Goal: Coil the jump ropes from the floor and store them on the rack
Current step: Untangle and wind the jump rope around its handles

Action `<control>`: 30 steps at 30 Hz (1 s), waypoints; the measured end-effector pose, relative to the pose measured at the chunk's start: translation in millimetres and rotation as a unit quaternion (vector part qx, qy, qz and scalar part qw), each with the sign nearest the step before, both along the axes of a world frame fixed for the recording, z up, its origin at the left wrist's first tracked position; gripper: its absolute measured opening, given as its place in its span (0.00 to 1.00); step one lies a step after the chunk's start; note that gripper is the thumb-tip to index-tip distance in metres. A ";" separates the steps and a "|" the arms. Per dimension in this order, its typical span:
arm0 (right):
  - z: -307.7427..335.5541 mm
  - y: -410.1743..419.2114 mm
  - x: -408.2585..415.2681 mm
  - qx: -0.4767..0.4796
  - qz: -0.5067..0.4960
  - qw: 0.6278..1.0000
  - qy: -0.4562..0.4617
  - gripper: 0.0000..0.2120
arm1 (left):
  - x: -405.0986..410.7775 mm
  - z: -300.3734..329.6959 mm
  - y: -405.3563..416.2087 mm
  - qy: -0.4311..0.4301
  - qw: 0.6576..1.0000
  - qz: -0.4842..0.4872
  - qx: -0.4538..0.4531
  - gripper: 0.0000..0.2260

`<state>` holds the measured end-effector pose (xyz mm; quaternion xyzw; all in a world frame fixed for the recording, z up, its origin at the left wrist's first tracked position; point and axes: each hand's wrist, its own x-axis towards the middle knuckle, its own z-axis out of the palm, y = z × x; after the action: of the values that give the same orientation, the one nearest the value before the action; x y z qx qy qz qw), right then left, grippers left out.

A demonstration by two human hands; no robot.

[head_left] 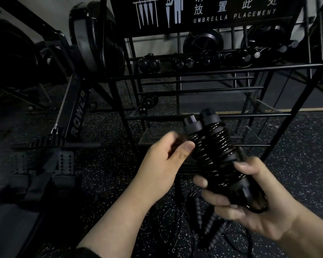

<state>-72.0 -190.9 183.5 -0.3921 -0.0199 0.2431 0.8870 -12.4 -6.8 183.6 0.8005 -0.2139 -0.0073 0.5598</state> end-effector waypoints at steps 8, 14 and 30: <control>-17.7 -0.1 -8.1 0.100 0.121 0.987 0.032 0.26 | -9.9 1.9 -5.7 0.216 0.968 -0.030 -0.125 0.24; -8.4 -1.1 -1.9 -0.103 -0.004 0.991 0.086 0.17 | -8.3 2.6 -10.1 0.150 0.983 0.051 -0.088 0.22; 5.9 5.9 -6.7 -0.431 -0.180 0.879 -0.096 0.23 | -5.6 0.9 -13.0 -0.039 0.994 0.033 0.095 0.10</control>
<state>-78.7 -185.0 189.3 -0.7539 0.0729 0.0245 0.6524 -18.0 -19.8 184.5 0.8562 -0.2074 0.0227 0.4727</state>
